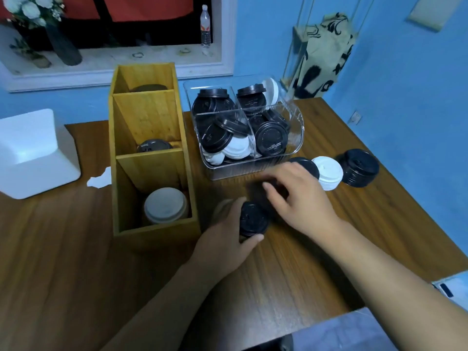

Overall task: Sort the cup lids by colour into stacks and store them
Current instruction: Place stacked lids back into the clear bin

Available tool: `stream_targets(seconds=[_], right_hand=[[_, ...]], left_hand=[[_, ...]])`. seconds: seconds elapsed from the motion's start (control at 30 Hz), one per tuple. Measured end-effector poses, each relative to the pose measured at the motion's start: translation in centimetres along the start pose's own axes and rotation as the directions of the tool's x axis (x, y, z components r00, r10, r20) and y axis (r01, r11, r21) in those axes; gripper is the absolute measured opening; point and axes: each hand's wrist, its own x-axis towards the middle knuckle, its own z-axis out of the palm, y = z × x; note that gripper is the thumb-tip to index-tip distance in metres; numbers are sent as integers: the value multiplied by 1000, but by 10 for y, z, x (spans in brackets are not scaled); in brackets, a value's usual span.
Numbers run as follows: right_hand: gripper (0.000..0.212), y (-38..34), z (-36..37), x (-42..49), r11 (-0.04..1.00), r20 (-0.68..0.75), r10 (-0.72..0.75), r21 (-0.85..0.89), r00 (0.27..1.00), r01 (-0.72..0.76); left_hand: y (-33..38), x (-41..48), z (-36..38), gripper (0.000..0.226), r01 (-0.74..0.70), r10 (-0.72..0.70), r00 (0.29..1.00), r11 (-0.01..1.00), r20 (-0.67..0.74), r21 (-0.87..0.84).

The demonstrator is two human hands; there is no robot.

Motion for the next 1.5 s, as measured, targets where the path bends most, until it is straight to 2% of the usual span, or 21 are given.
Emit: stream_targets(seconds=[0.17,0.3,0.37,0.43,0.57,0.63,0.8,0.9,1.0,1.17,1.3,1.4,1.5], right_hand=[[40,-11,8,88,992,-31,45,-117,999,-48],[47,-3,22,125,938,109,129,-337,986,-86],[43,1,22,128,939,138,133,-335,981,-80],[38,0,17,127,958,101,139,-266,985,-108],[39,-18,-15,91,988,-83,107,-104,991,-116],[39,-28,-34,47,990,-105,76,-113,992,-88],[43,-23,-43,-65,928,12,105,-360,994,-93],[43,-10,-27,-94,907,103,174,-404,979,-119],[52,-1,-13,-100,924,146,246,-333,958,-186],[59,16,-20,-103,961,170,277,-37,946,-275],[68,30,-19,-101,960,319,269,-6,909,-282],[70,27,-17,-96,951,280,293,16,914,-309],[67,15,-14,-88,911,165,363,141,917,-387]], left_hand=[[0,3,0,85,17,-16,1000,999,11,-51],[-2,2,-1,85,7,-7,1000,998,13,-59],[-2,1,-2,84,-8,9,1000,998,11,-55],[-2,1,-4,84,-19,19,1000,998,2,-62],[-4,0,-3,86,-11,11,1000,996,3,-92],[-5,0,-3,89,-5,6,1000,995,13,-100],[-6,1,-4,89,-11,13,1000,995,23,-101],[-7,1,-2,88,-11,13,1000,995,18,-100],[-5,1,-1,87,-12,14,1000,996,12,-90],[-5,0,-1,89,-25,26,1000,998,16,-63],[-5,1,-2,85,-51,51,999,998,9,-48],[-5,2,-1,84,-43,44,999,997,10,-71],[-5,2,0,87,-29,30,1000,996,6,-87]])
